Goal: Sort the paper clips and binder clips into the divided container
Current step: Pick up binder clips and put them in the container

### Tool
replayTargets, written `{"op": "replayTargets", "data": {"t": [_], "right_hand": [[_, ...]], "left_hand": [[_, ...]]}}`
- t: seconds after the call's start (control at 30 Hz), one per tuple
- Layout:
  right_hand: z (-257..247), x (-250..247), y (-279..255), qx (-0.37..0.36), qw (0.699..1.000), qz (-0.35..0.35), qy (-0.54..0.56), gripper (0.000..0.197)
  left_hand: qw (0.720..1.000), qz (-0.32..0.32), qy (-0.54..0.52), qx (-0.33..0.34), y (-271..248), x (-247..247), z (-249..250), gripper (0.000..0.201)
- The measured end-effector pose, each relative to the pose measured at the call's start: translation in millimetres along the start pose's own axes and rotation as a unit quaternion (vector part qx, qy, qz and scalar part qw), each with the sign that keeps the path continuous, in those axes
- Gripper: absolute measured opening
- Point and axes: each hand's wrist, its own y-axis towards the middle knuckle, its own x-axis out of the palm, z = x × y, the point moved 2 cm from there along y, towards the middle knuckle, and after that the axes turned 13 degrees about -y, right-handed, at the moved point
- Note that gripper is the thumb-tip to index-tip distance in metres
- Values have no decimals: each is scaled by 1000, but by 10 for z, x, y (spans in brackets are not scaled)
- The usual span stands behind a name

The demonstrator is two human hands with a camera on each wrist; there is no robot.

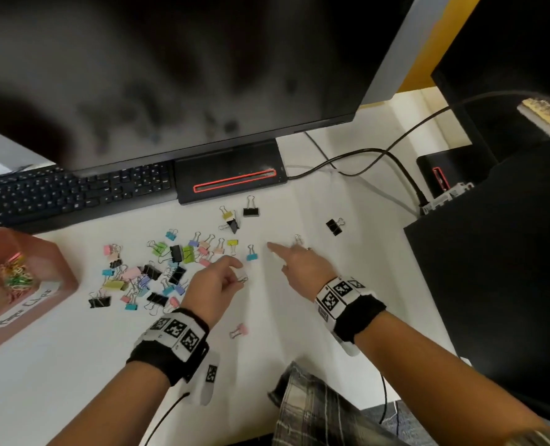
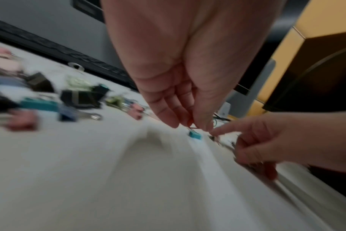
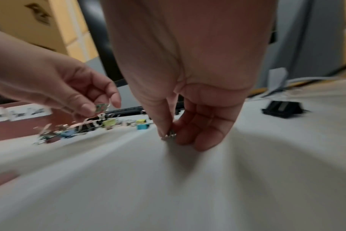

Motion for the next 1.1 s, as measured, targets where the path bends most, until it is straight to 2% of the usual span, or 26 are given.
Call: {"op": "replayTargets", "data": {"t": [0.13, 0.23, 0.37, 0.43, 0.5, 0.6, 0.73, 0.9, 0.97, 1.03, 1.1], "right_hand": [[-385, 15, 61, -55, 998, 32, -27, 62], [-738, 6, 237, -103, 994, 31, -23, 63], [-1176, 28, 462, -149, 987, 1, -60, 69], [-1258, 48, 519, -128, 988, -13, -86, 73], [-1219, 63, 524, -74, 994, -7, -84, 74], [-1075, 95, 439, 4, 999, 18, -29, 72], [-1229, 169, 374, -32, 997, 52, -44, 66], [-1624, 389, 351, -108, 985, -16, -135, 63], [-1674, 427, 309, -122, 981, -17, -148, 62], [-1634, 387, 330, -91, 986, 17, -141, 62], [-1509, 312, 394, -27, 992, 62, -111, 58]], "left_hand": [[997, 26, 18, -67, -188, -473, -308, 46], [993, 33, 26, -114, -293, -732, -562, 61], [989, 15, 39, -142, -351, -847, -819, 54], [992, -17, 31, -124, -378, -828, -884, 48], [994, -33, 3, -101, -422, -843, -903, 42], [997, -18, -7, -69, -509, -970, -915, 33], [998, 19, -9, -67, -606, -1198, -1021, 32], [998, 19, 1, -54, -610, -1390, -1145, 48], [998, 22, -3, -64, -590, -1431, -1174, 57], [997, 14, -9, -74, -565, -1447, -1199, 63], [997, -1, -11, -74, -532, -1442, -1205, 67]]}}
